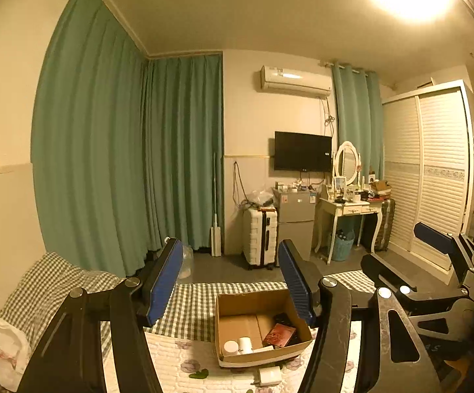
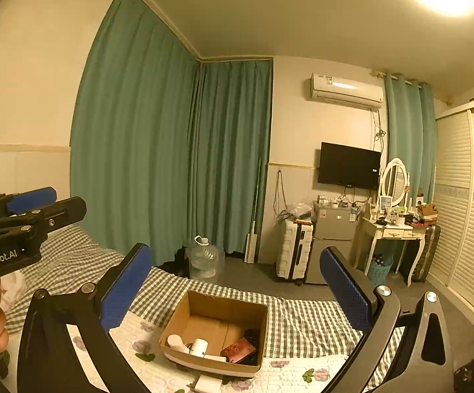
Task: Organize rigid objects
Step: 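Pull both tools back and lower the right tool toward the last white charger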
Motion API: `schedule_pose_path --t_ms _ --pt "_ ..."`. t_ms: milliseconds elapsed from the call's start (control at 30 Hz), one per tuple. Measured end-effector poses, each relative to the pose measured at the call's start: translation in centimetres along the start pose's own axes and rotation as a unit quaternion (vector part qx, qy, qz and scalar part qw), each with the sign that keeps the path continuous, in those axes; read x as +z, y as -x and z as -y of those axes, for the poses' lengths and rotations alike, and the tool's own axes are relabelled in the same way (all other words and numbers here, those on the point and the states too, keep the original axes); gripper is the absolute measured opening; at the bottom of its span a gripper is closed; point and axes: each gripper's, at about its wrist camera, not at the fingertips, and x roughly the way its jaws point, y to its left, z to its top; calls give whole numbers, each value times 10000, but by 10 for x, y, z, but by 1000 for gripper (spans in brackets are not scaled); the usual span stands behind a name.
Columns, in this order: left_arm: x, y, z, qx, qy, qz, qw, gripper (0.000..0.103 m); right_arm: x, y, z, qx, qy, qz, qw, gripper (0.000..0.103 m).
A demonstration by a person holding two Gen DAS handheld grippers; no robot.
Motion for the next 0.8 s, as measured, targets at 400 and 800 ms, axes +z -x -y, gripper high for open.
schedule_pose_path --t_ms 400,800 --pt "-55 -6 -5 257 145 -100 9995 64 -48 2 -17 -120 117 -339 9993 103" --pt "-146 -69 -8 306 132 -1174 9925 64 -140 -56 -11 -113 -310 -1453 9888 103"
